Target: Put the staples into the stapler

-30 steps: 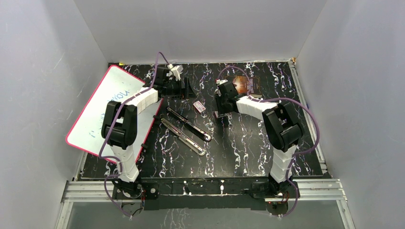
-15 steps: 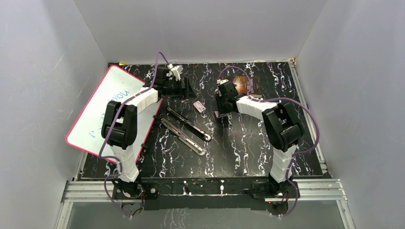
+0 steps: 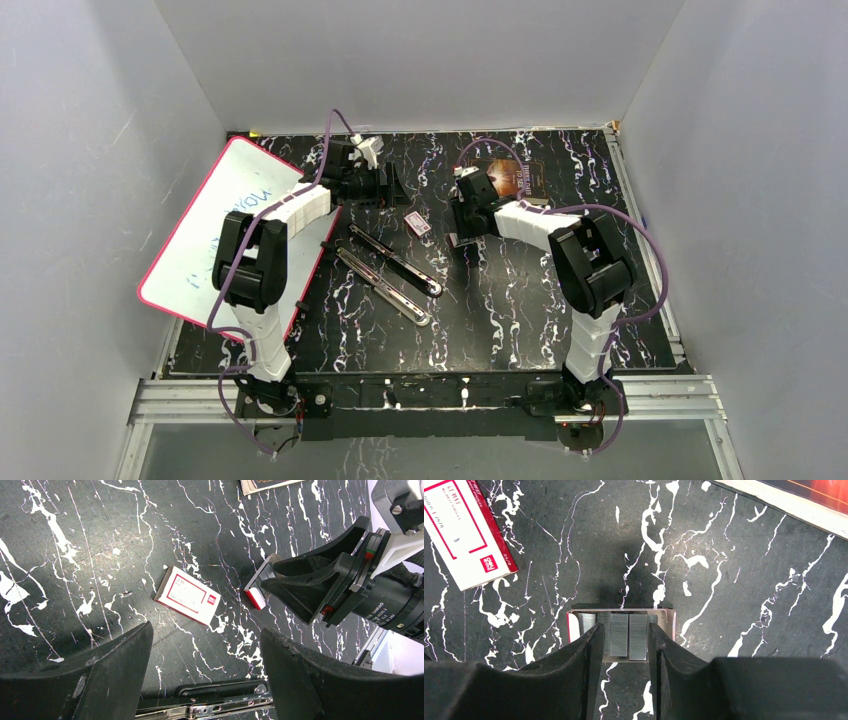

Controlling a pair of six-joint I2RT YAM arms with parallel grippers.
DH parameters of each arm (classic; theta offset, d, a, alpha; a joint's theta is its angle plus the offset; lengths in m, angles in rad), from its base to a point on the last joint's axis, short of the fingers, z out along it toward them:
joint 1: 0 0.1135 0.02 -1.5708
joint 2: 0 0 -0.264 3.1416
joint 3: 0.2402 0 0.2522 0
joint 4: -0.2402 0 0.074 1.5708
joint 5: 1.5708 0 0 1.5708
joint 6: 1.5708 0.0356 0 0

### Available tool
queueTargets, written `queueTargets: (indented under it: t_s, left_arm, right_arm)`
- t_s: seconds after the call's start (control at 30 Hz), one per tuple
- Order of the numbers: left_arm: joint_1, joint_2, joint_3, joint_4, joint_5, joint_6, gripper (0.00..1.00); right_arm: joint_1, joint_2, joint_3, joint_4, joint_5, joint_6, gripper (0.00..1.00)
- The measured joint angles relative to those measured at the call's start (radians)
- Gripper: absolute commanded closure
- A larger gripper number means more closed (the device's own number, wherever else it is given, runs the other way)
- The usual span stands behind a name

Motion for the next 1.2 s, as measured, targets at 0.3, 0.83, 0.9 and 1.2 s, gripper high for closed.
queueTargets:
  t_s: [0.3, 0.83, 0.9, 1.2]
  left_arm:
    - [0.0, 0.0, 0.0, 0.0, 0.0, 0.0, 0.23]
    - [0.0, 0.0, 0.0, 0.0, 0.0, 0.0, 0.23]
    - [0.0, 0.0, 0.0, 0.0, 0.0, 0.0, 0.23]
    - [0.0, 0.0, 0.0, 0.0, 0.0, 0.0, 0.24]
  right_arm:
    - [0.001, 0.02, 0.009, -0.012, 0.0, -0.001, 0.54]
    - [0.001, 0.027, 0.02, -0.035, 0.008, -0.005, 0.64]
    - [0.001, 0.027, 0.02, -0.035, 0.008, -0.005, 0.64]
    - [0.002, 0.027, 0.026, -0.049, 0.008, -0.005, 0.64]
